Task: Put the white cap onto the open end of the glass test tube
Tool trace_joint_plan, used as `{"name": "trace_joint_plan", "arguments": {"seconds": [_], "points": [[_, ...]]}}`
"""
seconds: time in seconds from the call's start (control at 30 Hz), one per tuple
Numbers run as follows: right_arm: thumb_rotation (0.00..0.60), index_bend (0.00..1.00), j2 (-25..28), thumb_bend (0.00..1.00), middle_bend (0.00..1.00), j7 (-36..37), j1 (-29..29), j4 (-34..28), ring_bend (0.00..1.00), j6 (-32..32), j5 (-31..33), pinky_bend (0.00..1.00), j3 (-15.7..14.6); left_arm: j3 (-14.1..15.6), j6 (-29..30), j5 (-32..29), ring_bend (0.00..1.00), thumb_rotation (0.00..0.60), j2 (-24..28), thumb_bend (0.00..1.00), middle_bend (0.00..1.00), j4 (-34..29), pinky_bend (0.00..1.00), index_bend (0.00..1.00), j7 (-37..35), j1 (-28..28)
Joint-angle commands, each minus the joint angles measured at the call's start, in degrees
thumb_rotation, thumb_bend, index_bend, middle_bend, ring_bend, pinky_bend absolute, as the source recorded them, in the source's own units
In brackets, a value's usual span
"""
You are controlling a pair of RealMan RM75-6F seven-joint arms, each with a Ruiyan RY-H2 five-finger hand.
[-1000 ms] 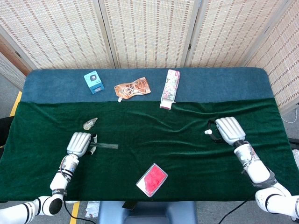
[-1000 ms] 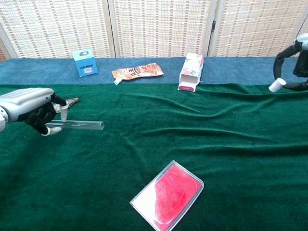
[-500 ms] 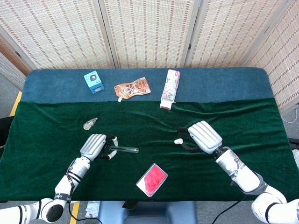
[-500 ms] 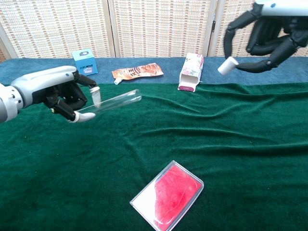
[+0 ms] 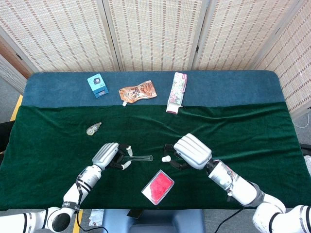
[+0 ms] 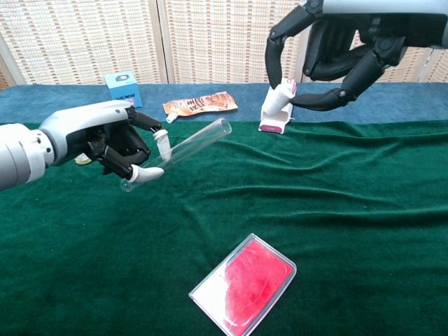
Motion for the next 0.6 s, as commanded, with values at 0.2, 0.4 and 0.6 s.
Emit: {"name": "trace_joint_plan", "arguments": {"seconds": [0.2,0.4,0.6], "points": [[0.600,0.75,-1.84,0.66,1.00,-4.38,1.50,-0.51,1.00,-0.94,2.19,1.00,-0.13,0.49,1.00,1.20,0.83,0.600,-0.74,0.48,0.92,-0.83,0.82,0.75,-1.33,-0.01],[0.600,0.75,-2.57,0.66,1.00,-5.97,2.11,-0.72,1.00,-1.05,3.83,1.00,-0.07,0.99,1.76,1.71,0.83,0.600,-1.17,0.48,0.92,-1.40,0.82,0.75,-0.82,-0.19],[0.600,0.75,-3.09,0.66,1.00,-6.54,2.57,-0.84,1.00,-0.91,4.38,1.00,-0.04,1.27,2.30,1.43,0.83,0.600,-1.59,0.48,0.92,-1.49,0.82,0.75,0.09,-0.50]]}}
